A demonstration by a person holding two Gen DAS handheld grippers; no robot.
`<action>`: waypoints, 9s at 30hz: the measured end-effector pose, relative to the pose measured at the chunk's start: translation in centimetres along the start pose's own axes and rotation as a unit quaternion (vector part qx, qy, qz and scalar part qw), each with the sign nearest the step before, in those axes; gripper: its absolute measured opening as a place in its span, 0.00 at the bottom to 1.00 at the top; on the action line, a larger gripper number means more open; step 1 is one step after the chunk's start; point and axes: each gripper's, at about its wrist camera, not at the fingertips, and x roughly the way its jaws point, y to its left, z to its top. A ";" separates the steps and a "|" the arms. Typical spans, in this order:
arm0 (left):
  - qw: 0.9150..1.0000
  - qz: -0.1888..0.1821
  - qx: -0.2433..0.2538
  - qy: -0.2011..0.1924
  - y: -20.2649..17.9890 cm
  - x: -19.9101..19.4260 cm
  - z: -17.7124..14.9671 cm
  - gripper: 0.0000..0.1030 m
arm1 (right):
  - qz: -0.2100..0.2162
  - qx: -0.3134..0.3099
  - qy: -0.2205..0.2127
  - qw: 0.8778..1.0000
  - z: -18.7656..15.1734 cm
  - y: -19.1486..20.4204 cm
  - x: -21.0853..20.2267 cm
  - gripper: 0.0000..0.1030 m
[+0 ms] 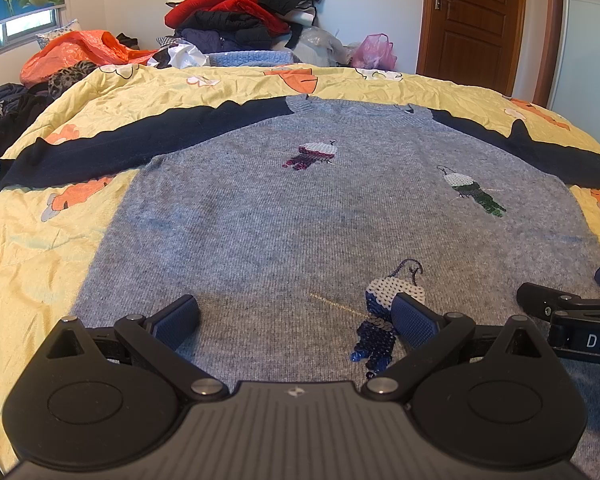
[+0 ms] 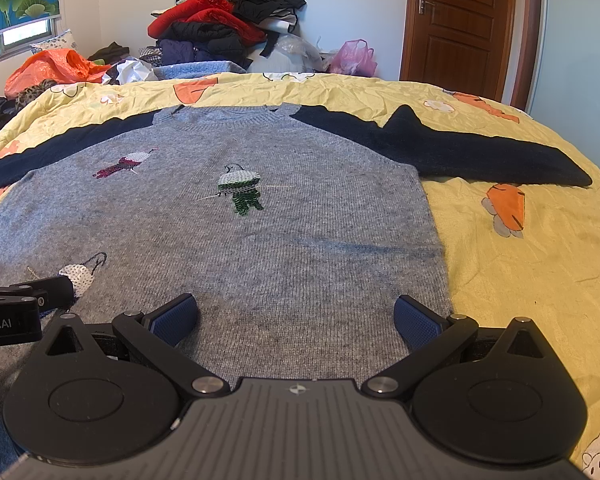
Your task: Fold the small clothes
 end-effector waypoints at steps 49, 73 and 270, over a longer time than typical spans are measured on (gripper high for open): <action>1.000 -0.025 0.015 -0.005 0.3 0.0 0.0 1.00 | 0.019 0.288 -0.159 0.944 14.1 -26.5 9.5 0.13; 0.999 -0.047 -0.017 -0.016 1.1 -0.2 2.1 1.00 | 0.219 0.236 -0.050 0.945 6.0 -8.3 7.4 0.82; 0.983 -0.083 -0.156 0.040 15.6 15.9 15.8 0.06 | 0.229 0.128 0.084 0.961 17.8 -11.9 16.5 0.18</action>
